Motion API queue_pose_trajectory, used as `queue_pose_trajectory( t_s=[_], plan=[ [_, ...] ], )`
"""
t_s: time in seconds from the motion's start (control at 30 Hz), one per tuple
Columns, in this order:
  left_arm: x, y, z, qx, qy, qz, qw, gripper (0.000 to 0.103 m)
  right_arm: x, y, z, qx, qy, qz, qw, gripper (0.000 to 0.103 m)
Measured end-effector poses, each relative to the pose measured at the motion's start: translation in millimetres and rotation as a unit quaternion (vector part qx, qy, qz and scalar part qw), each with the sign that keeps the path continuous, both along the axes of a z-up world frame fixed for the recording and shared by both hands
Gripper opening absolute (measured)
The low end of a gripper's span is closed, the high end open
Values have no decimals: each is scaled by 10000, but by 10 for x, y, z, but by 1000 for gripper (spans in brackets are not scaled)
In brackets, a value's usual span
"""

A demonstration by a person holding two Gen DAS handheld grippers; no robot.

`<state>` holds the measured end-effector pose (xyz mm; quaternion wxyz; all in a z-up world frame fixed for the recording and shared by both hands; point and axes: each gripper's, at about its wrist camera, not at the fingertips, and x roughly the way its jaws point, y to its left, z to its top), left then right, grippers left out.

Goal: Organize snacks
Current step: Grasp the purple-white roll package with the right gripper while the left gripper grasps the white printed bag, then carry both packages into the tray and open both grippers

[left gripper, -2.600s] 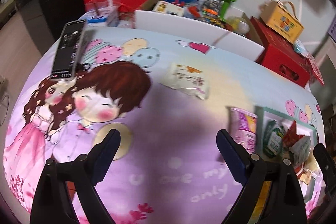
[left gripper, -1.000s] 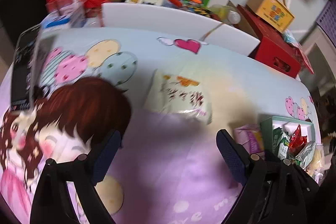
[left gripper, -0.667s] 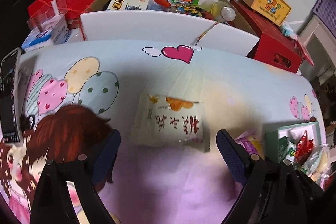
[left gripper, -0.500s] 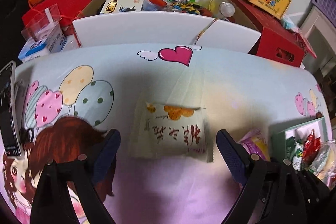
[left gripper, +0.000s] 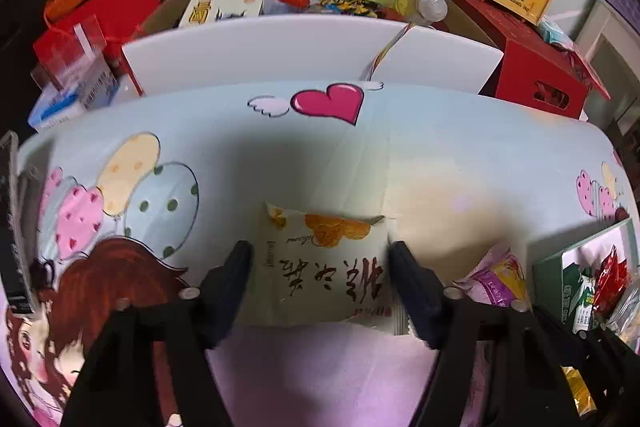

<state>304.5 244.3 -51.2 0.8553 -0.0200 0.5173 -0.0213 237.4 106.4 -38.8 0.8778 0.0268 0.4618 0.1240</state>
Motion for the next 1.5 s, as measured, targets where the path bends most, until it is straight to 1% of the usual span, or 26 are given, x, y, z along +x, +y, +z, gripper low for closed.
queue_pose_trajectory(
  t_s=[0.03,0.07,0.17,0.33,0.4,0.53,0.77,0.97,1.27,1.5],
  plan=[
    [-15,-12,20,-27,-29,-25,10000,57,-3,-1,2,4,2,-2,10000,34],
    [-32,-27,44,-27,-62,-24,10000,54,-6,-6,6,10,9,-6,10000,34],
    [-66,-60,72,52,-24,17,10000,54,-16,-13,13,8,34,-1,10000,34],
    [-149,-90,81,-4,-11,50,10000,54,-44,-48,61,42,79,-47,9999,33],
    [-207,-74,118,-85,-27,161,9998,54,-62,-58,94,67,76,-56,9999,34],
    [-340,-59,241,-110,-92,403,9991,54,-139,-88,201,87,36,-65,9999,34],
    [-703,5,476,-455,-171,853,9952,54,-377,-165,495,138,-160,-82,9997,34],
    [-1057,-39,684,-647,-378,1026,9919,54,-647,-274,714,188,-341,-173,9991,34],
    [-1518,-244,966,-672,-743,996,9900,54,-1025,-503,874,295,-461,-366,9978,34],
    [-1808,-427,1031,-697,-883,922,9894,54,-1273,-651,941,311,-538,-455,9970,34]
  ],
)
